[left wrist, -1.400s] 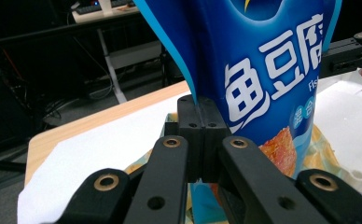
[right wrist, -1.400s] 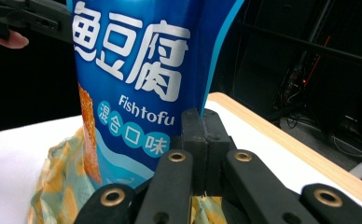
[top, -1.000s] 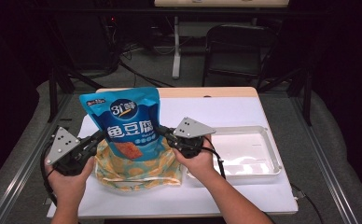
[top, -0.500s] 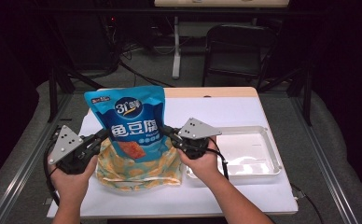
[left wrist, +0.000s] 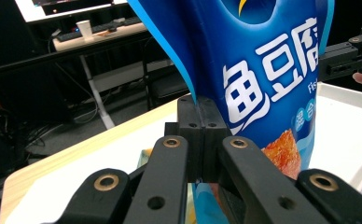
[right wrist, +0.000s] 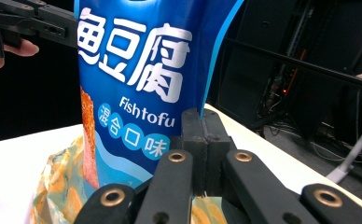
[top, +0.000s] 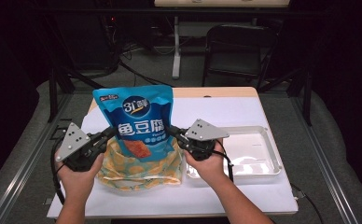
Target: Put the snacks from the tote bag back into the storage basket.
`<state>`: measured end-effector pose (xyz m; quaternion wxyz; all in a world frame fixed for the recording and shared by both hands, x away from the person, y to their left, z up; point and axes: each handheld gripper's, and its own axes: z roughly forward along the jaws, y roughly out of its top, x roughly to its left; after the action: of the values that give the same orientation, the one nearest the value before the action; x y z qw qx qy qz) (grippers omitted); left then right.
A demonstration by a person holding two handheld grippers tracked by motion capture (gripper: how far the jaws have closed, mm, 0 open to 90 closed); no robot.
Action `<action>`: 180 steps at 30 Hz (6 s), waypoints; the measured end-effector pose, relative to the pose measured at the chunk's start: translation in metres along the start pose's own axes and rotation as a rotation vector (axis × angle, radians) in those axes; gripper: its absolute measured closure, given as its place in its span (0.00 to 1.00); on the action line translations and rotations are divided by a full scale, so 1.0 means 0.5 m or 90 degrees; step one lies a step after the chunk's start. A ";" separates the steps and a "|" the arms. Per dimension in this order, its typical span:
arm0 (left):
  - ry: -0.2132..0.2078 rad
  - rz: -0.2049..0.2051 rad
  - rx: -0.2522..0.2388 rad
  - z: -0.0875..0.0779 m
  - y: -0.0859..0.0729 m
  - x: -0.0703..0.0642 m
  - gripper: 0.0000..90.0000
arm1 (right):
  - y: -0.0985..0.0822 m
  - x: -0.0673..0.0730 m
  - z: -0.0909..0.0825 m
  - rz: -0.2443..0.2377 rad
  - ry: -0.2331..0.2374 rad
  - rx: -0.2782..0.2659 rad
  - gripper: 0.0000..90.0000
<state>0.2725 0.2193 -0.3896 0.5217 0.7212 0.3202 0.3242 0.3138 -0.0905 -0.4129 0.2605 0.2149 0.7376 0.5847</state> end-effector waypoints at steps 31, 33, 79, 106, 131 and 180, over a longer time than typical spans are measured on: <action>-0.120 0.045 -0.008 0.129 0.040 -0.067 1.00 | -0.037 -0.048 -0.127 0.033 -0.125 0.022 1.00; -0.128 0.049 -0.007 0.135 0.042 -0.071 1.00 | -0.039 -0.050 -0.134 0.036 -0.132 0.024 1.00; -0.172 0.052 0.010 0.289 0.076 -0.152 1.00 | -0.081 -0.154 -0.205 0.108 -0.225 0.055 1.00; -0.175 0.043 0.043 0.364 0.064 -0.169 1.00 | -0.128 -0.221 -0.191 0.157 -0.241 0.076 1.00; -0.155 0.067 0.071 0.383 0.032 -0.188 1.00 | -0.163 -0.234 -0.175 0.176 -0.244 0.108 1.00; -0.154 0.084 0.111 0.418 -0.013 -0.199 1.00 | -0.221 -0.241 -0.158 0.185 -0.251 0.145 1.00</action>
<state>0.3809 0.0273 -0.4604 0.4697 0.8168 0.2341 0.2397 0.3553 -0.2497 -0.4901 0.2867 0.4559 0.6952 0.4761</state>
